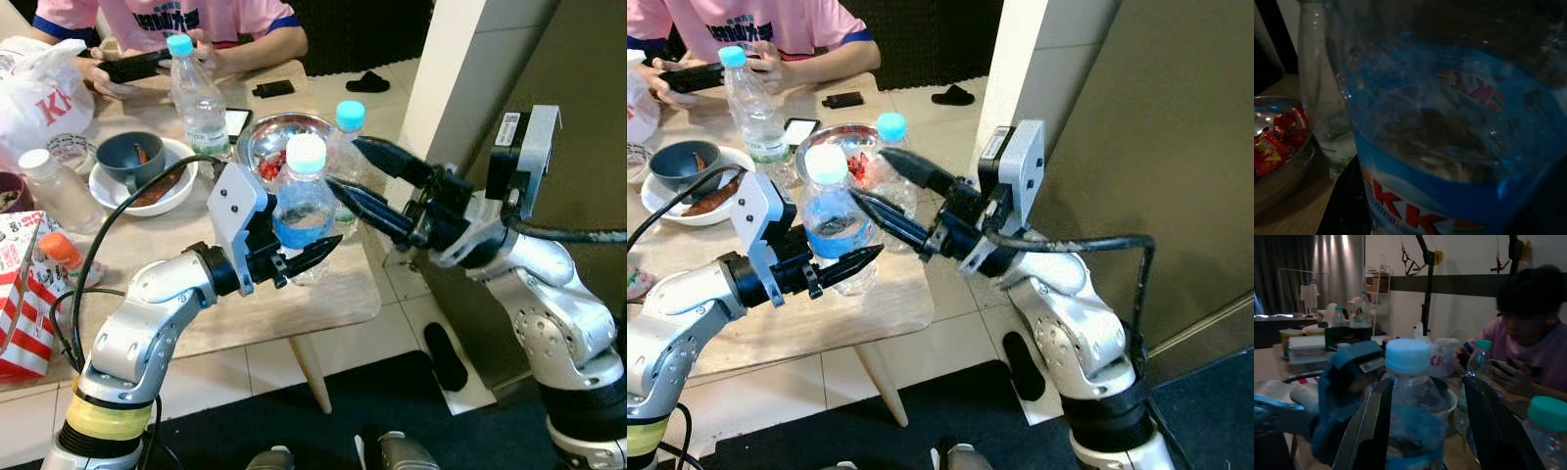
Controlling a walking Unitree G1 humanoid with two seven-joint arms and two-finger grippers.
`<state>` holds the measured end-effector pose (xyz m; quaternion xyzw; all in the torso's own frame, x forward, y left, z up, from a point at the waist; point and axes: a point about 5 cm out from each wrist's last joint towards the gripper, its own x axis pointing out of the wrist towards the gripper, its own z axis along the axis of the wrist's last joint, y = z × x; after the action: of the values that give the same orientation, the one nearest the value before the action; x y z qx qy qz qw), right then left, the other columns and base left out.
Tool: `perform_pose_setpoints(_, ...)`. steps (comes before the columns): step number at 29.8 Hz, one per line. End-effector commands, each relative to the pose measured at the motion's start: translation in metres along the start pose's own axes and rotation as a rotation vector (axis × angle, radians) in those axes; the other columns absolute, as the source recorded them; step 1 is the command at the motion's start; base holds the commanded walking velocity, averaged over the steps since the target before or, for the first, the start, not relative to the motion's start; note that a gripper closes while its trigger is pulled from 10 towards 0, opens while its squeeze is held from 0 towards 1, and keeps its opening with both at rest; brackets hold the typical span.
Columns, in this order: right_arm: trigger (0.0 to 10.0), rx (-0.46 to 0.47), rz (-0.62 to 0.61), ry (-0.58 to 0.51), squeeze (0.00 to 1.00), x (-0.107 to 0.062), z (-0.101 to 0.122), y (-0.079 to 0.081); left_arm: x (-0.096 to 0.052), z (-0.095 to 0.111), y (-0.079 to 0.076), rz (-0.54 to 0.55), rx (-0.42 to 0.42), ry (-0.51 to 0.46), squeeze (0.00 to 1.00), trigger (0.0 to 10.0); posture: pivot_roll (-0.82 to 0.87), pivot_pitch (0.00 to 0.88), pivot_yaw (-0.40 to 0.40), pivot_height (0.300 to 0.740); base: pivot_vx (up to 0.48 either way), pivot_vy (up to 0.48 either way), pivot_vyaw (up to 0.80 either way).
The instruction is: Restocking fridge
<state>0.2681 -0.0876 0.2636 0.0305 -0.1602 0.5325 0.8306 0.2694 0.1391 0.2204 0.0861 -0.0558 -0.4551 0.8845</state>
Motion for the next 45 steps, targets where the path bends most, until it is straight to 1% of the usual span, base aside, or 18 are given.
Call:
perform_pose_setpoints(1, 10.0, 0.019, -0.008, -0.014, 0.31, -0.003, 0.003, 0.0, -0.003, 0.005, -0.001, -0.014, 0.032, -0.011, 0.0, 10.0, -0.01, 0.131, -0.032, 0.74, 0.0, 0.0, 0.0)
perform_pose_setpoints(2, 10.0, 0.031, -0.018, -0.032, 0.73, -0.003, 0.006, -0.002, -0.004, 0.005, -0.001, -0.013, 0.034, -0.009, 0.0, 10.0, -0.01, 0.131, -0.032, 0.74, 0.0, 0.0, 0.0)
perform_pose_setpoints(4, 10.0, 0.038, -0.024, -0.043, 0.73, -0.004, 0.008, -0.003, -0.005, 0.005, 0.0, -0.012, 0.035, -0.008, 0.0, 10.0, -0.01, 0.131, -0.032, 0.74, 0.0, 0.0, 0.0)
perform_pose_setpoints(5, 10.0, 0.058, -0.02, -0.064, 1.0, -0.004, 0.011, -0.004, -0.005, 0.004, 0.0, -0.011, 0.041, -0.005, 0.0, 10.0, -0.01, 0.131, -0.035, 0.74, 0.0, 0.0, 0.0)
perform_pose_setpoints(7, 10.0, 0.11, -0.004, -0.092, 1.0, -0.001, 0.016, -0.004, -0.002, 0.003, -0.001, -0.014, 0.062, 0.001, 0.0, 10.0, 0.0, 0.129, -0.034, 0.74, 0.0, 0.0, 0.0)
perform_pose_setpoints(8, 10.0, 0.11, -0.004, -0.092, 1.0, -0.001, 0.016, -0.004, -0.002, 0.003, -0.001, -0.014, 0.062, 0.001, 0.0, 10.0, 0.0, 0.129, -0.034, 0.74, 0.0, 0.0, 0.0)
perform_pose_setpoints(9, 10.0, 0.131, 0.008, -0.091, 0.0, 0.001, 0.016, -0.003, 0.001, 0.002, -0.003, -0.023, 0.071, 0.001, 0.0, 10.0, 0.0, 0.128, -0.035, 0.74, 0.0, 0.0, 0.0)
perform_pose_setpoints(13, 10.0, 0.189, 0.047, -0.053, 0.0, 0.004, 0.01, 0.001, 0.009, 0.003, -0.009, -0.056, 0.089, -0.008, 0.0, 10.0, 0.0, 0.128, -0.04, 0.74, 0.0, 0.0, 0.0)
perform_pose_setpoints(19, 10.0, 0.242, 0.082, -0.026, 0.0, 0.006, 0.002, 0.006, 0.015, 0.004, -0.013, -0.082, 0.099, -0.02, 0.0, 10.0, 0.0, 0.13, -0.04, 0.74, 0.0, 0.0, 0.0)
perform_pose_setpoints(24, 10.0, 0.264, 0.112, 0.055, 0.0, 0.008, -0.013, 0.016, 0.019, 0.006, -0.014, -0.102, 0.106, -0.032, 0.0, 10.0, 0.0, 0.132, -0.037, 0.74, 0.0, 0.0, 0.0)
perform_pose_setpoints(27, 10.0, 0.266, 0.115, 0.078, 0.0, 0.009, -0.017, 0.019, 0.019, 0.006, -0.015, -0.11, 0.105, -0.032, 0.0, 10.0, 0.0, 0.132, -0.037, 0.74, 0.0, 0.0, 0.0)
perform_pose_setpoints(29, 9.8, 0.272, 0.106, 0.08, 0.0, 0.01, -0.019, 0.019, 0.019, 0.005, -0.016, -0.123, 0.109, -0.023, 0.0, 10.0, 0.0, 0.132, -0.036, 0.74, 0.0, 0.0, 0.0)
perform_pose_setpoints(30, 4.9, 0.276, 0.097, 0.077, 0.0, 0.011, -0.019, 0.018, 0.018, 0.001, -0.018, -0.138, 0.117, -0.003, 0.0, 10.0, 0.0, 0.132, -0.034, 0.74, 0.0, 0.0, 0.0)
perform_pose_setpoints(31, 2.3, 0.276, 0.092, 0.075, 0.0, 0.011, -0.019, 0.017, 0.017, -0.001, -0.019, -0.145, 0.122, 0.008, 0.0, 10.0, 0.0, 0.132, -0.035, 0.74, 0.0, 0.0, 0.0)
perform_pose_setpoints(32, 2.3, 0.276, 0.092, 0.075, 0.0, 0.011, -0.019, 0.017, 0.017, -0.001, -0.019, -0.145, 0.122, 0.008, 0.0, 10.0, 0.0, 0.132, -0.035, 0.74, 0.0, 0.0, 0.0)
perform_pose_setpoints(33, 0.0, 0.275, 0.092, 0.073, 0.0, 0.011, -0.018, 0.016, 0.017, -0.003, -0.019, -0.148, 0.126, 0.014, 0.0, 10.0, 0.0, 0.132, -0.035, 0.74, 0.0, 0.0, 0.0)
perform_pose_setpoints(40, 0.0, 0.279, 0.104, 0.062, 0.0, 0.011, -0.017, 0.018, 0.018, -0.005, -0.019, -0.147, 0.132, 0.022, 0.0, 10.0, 0.0, 0.131, -0.036, 0.74, 0.0, 0.0, 0.0)
perform_pose_setpoints(45, 0.0, 0.28, 0.115, 0.062, 0.0, 0.009, -0.018, 0.02, 0.019, -0.006, -0.017, -0.118, 0.142, 0.022, 0.0, 10.0, -0.01, 0.132, -0.035, 0.74, 0.0, 0.0, 0.0)
